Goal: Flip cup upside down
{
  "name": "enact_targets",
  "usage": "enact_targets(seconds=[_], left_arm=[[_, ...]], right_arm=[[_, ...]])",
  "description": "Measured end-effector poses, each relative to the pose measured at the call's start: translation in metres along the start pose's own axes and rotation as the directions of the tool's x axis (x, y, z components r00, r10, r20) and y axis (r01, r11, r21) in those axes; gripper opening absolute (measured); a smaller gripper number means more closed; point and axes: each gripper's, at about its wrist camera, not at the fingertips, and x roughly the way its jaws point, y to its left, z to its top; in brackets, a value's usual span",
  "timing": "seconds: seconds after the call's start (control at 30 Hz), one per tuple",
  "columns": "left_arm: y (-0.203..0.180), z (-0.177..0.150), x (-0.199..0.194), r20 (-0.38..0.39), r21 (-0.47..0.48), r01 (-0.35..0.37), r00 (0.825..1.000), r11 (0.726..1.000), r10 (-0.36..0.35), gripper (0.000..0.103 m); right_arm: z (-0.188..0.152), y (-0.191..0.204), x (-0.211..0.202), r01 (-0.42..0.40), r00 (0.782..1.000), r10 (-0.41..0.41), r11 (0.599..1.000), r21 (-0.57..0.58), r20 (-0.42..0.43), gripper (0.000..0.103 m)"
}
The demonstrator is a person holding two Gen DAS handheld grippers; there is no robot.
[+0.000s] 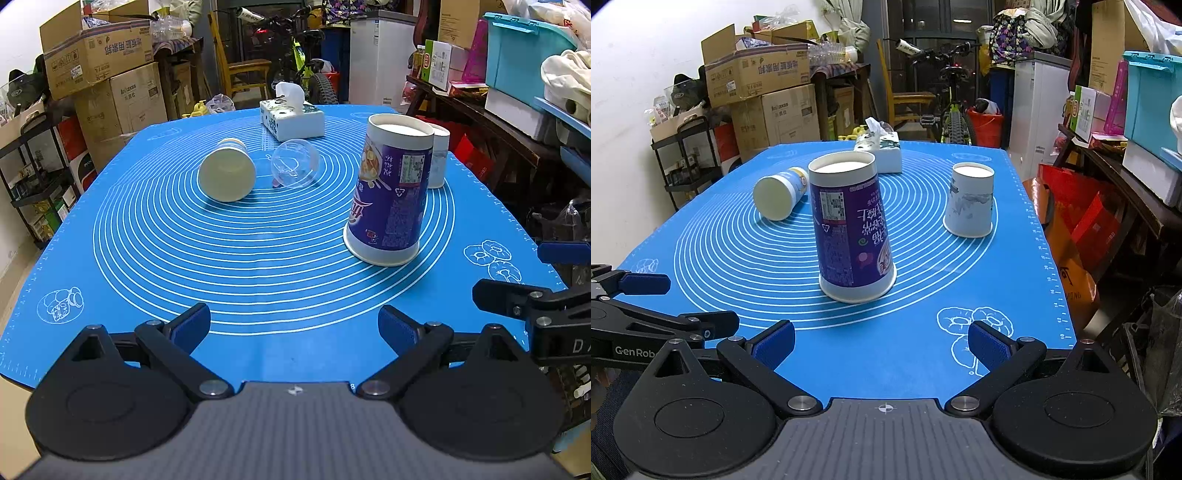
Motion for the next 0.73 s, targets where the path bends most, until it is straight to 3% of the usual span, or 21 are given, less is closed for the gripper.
enact_targets(seconds=[0.73], left_arm=[[-0.0019, -0.0016, 0.0051, -0.013, 0.011, -0.002, 1.0, 1.0, 0.002, 0.097]], right_arm=[[-0.0017, -0.0017, 0.0042, -0.008, 1.0, 0.009, 1.0, 0.006, -0.012, 0.1]])
